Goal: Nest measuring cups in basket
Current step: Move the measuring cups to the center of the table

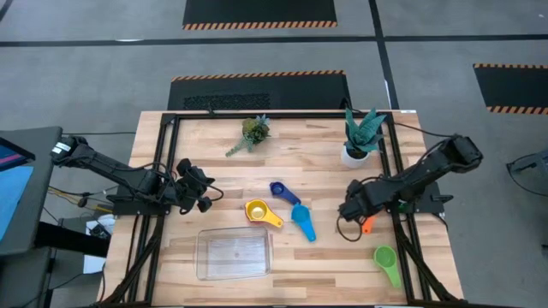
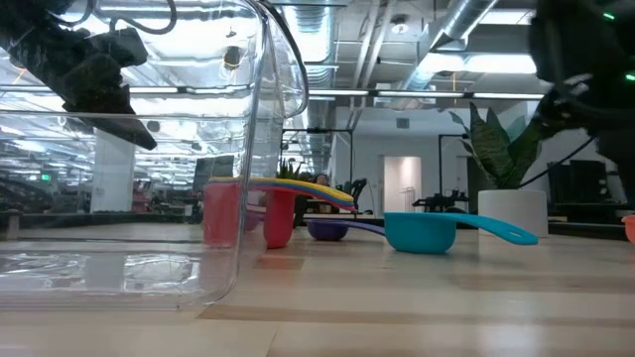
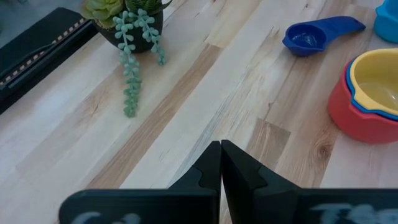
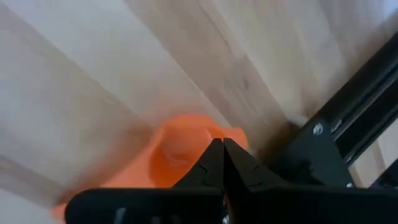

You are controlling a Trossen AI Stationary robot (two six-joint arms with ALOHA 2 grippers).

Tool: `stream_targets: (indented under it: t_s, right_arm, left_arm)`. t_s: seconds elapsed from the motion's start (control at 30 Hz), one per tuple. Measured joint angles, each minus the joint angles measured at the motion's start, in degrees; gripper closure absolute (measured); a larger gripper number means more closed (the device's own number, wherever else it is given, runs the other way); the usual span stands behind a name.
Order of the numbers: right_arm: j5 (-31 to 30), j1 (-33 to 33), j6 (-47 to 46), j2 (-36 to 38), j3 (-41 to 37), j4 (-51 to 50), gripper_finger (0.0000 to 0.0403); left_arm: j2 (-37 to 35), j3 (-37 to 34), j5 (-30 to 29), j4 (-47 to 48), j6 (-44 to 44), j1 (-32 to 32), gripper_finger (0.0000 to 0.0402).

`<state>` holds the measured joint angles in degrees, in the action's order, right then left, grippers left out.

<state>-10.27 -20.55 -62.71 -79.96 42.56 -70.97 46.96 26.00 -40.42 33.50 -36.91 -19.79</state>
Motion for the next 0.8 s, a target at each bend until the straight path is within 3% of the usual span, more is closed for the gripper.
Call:
stream_targets:
  t_s: [0.47, 0.8]
  right_arm:
    - [1.1, -2.3, -1.3, 0.8, -8.2, 18.9, 0.039]
    - [-9.2, -1.8, 3.1, 0.8, -8.3, 29.7, 0.0388]
  left_arm:
    - [0.0, 0.0, -0.1, 0.0, -0.7, 0.0, 0.0401]
    - [0.0, 0.0, -0.5, 0.0, -0.7, 0.0, 0.0401]
